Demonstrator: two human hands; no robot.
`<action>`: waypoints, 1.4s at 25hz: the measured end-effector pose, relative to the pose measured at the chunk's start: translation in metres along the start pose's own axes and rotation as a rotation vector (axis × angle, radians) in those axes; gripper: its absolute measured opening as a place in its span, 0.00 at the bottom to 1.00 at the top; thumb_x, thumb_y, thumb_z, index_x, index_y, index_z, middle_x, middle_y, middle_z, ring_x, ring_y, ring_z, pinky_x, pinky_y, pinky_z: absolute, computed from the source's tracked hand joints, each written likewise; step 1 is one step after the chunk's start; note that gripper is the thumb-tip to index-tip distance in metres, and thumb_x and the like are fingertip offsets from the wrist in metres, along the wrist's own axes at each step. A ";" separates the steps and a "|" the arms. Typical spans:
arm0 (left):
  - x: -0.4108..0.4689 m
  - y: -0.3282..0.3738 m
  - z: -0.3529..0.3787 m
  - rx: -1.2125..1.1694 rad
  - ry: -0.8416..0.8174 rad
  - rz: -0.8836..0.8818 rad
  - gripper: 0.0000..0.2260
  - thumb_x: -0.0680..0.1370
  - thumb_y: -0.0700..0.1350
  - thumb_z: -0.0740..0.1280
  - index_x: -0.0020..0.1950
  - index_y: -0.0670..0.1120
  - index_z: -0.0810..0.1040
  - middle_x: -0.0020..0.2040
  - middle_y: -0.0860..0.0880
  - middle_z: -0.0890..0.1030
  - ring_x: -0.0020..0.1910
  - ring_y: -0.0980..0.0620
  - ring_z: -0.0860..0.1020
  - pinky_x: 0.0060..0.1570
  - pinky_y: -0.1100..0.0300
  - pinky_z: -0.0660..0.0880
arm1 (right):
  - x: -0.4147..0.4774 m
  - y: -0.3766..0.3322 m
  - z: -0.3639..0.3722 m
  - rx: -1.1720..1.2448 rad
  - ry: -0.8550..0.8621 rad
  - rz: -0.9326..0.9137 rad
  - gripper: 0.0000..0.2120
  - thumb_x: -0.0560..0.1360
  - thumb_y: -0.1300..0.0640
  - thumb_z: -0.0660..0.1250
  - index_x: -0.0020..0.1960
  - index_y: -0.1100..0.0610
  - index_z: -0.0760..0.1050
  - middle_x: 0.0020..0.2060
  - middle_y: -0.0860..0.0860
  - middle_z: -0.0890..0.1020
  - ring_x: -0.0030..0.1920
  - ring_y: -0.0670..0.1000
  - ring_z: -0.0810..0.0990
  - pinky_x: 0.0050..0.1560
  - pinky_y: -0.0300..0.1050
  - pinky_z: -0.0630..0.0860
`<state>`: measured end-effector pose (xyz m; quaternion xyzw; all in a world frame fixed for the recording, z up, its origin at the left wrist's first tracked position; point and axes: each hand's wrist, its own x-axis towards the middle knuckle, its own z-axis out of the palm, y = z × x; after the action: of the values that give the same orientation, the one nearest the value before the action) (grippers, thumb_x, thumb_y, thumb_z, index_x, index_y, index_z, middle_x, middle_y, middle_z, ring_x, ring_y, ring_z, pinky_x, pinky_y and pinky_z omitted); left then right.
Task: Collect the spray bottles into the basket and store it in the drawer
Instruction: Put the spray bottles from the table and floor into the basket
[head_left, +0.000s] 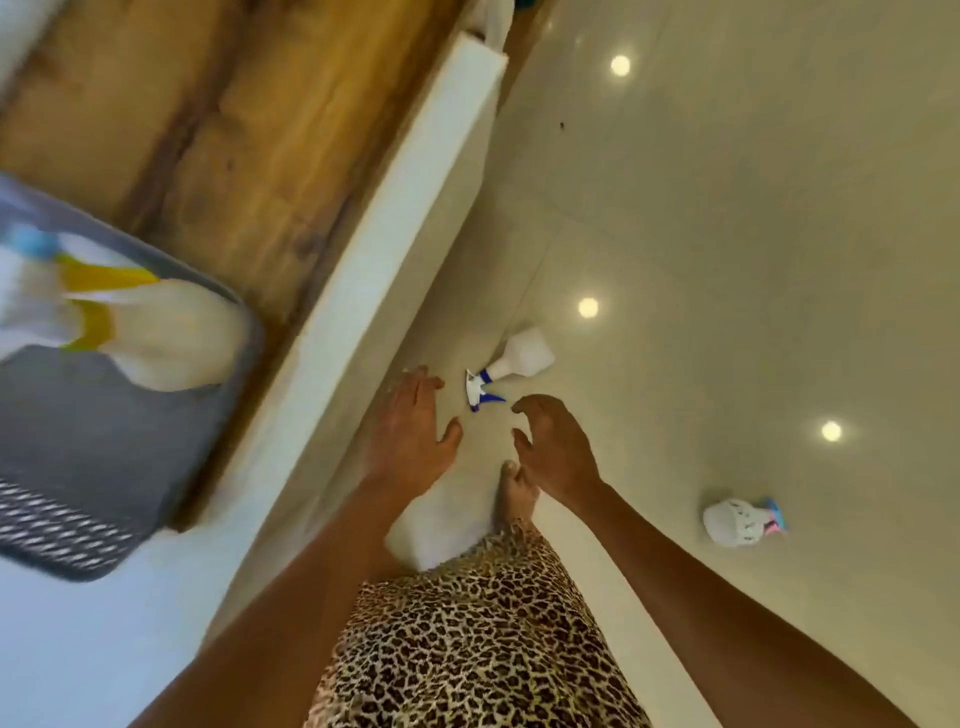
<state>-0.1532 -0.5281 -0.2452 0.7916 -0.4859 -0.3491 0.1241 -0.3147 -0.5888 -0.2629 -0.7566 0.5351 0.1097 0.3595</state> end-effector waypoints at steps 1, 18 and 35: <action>0.013 -0.003 0.023 -0.010 -0.010 -0.033 0.21 0.73 0.43 0.67 0.64 0.39 0.69 0.68 0.39 0.69 0.69 0.41 0.66 0.68 0.48 0.64 | 0.018 0.018 0.010 -0.097 -0.062 -0.033 0.16 0.76 0.62 0.62 0.64 0.59 0.70 0.62 0.57 0.74 0.63 0.55 0.72 0.62 0.46 0.69; 0.176 -0.144 0.279 0.086 -0.193 -0.126 0.23 0.76 0.47 0.65 0.68 0.42 0.65 0.75 0.44 0.59 0.75 0.46 0.54 0.71 0.53 0.58 | 0.264 0.150 0.225 -0.987 -0.145 -0.532 0.21 0.76 0.64 0.63 0.66 0.68 0.64 0.64 0.64 0.72 0.67 0.64 0.68 0.74 0.56 0.53; 0.078 0.062 0.064 -0.384 -0.077 -0.097 0.21 0.75 0.42 0.66 0.67 0.46 0.68 0.65 0.45 0.76 0.64 0.47 0.73 0.62 0.57 0.69 | 0.094 0.022 -0.016 0.733 0.405 0.115 0.14 0.70 0.55 0.73 0.45 0.63 0.72 0.38 0.55 0.76 0.36 0.46 0.74 0.37 0.34 0.68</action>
<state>-0.2160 -0.6166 -0.2924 0.7621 -0.3760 -0.4708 0.2372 -0.2996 -0.6718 -0.3131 -0.5536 0.6400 -0.2191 0.4857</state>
